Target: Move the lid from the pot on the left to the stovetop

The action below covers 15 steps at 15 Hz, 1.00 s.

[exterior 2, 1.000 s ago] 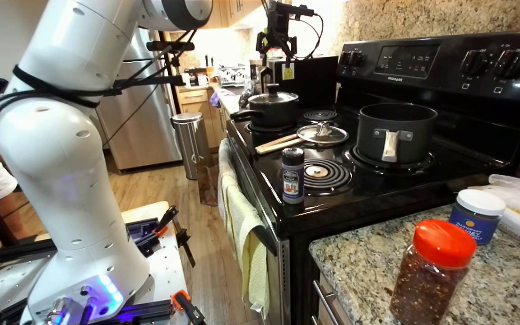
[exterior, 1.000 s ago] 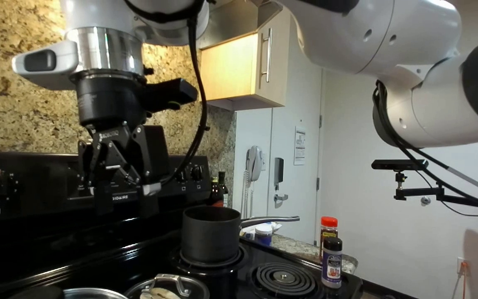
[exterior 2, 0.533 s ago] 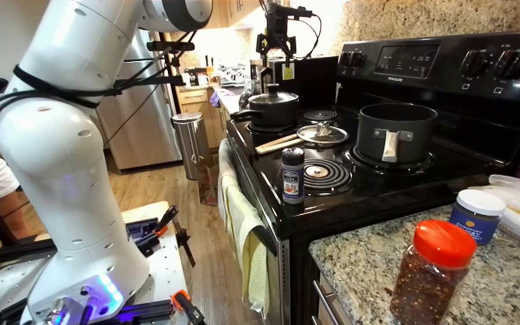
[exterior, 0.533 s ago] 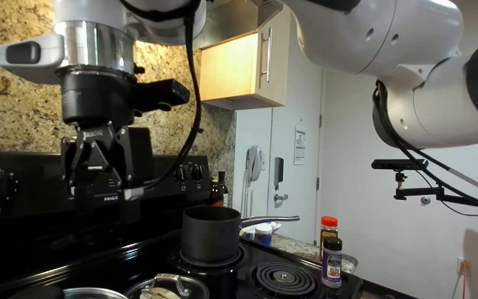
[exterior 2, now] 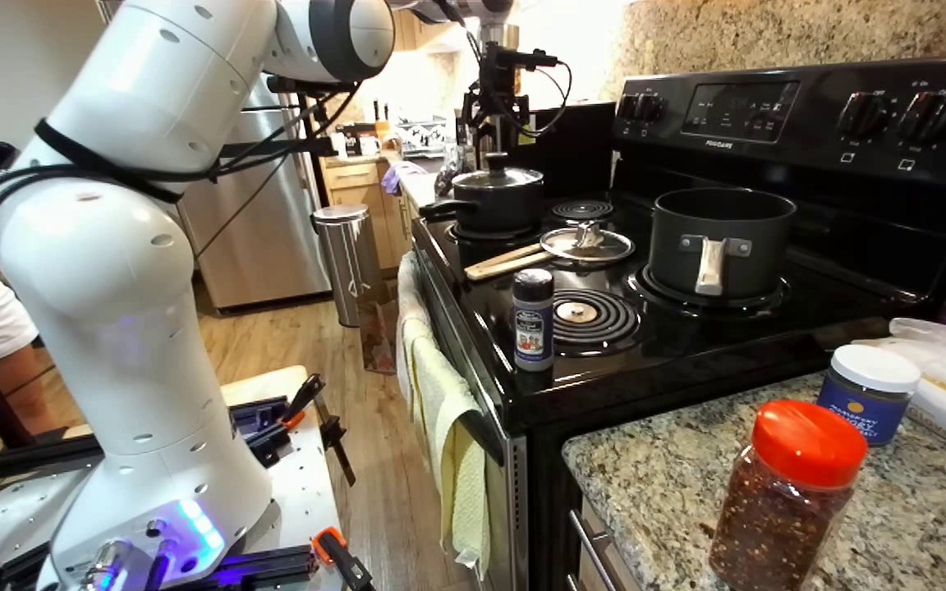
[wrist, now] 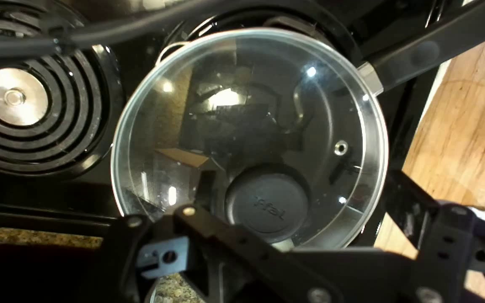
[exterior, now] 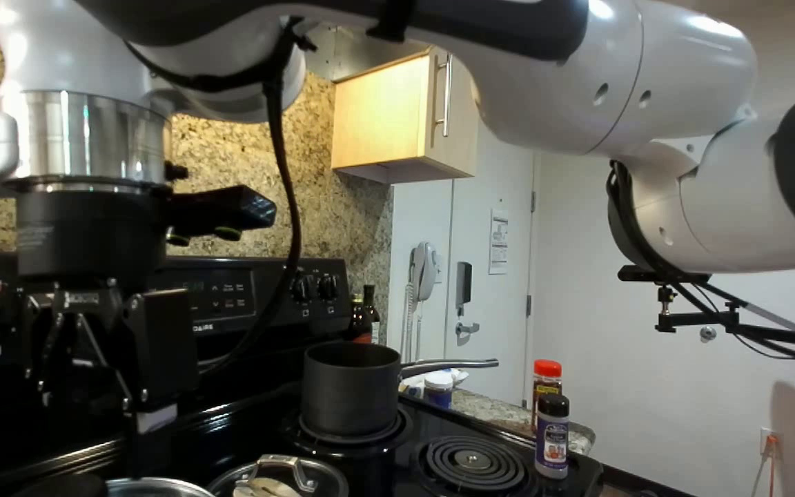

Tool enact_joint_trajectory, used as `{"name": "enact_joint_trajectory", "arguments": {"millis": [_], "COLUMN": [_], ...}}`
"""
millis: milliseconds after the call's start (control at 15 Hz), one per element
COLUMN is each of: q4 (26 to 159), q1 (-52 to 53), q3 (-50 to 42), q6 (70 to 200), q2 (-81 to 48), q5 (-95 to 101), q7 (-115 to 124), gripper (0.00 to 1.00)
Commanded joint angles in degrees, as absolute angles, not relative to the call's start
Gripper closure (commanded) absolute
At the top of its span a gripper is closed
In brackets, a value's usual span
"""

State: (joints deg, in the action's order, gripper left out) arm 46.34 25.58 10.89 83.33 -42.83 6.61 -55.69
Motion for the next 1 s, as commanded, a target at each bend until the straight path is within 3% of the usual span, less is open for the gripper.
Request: {"name": "enact_joint_trajectory", "arguments": {"millis": [0, 800, 933], "q4": [42.13, 40.11, 39.88], "q1": [26.4, 26.32, 26.33], "q3": [11.05, 11.5, 11.5], "q6": [85.76, 86.79, 86.61], "q2": [-46.01, -48.95, -49.22], "q5": [6.63, 4.75, 4.54], "q7": [-55.82, -55.45, -55.33], "gripper": [0.0, 0.0, 0.27]}}
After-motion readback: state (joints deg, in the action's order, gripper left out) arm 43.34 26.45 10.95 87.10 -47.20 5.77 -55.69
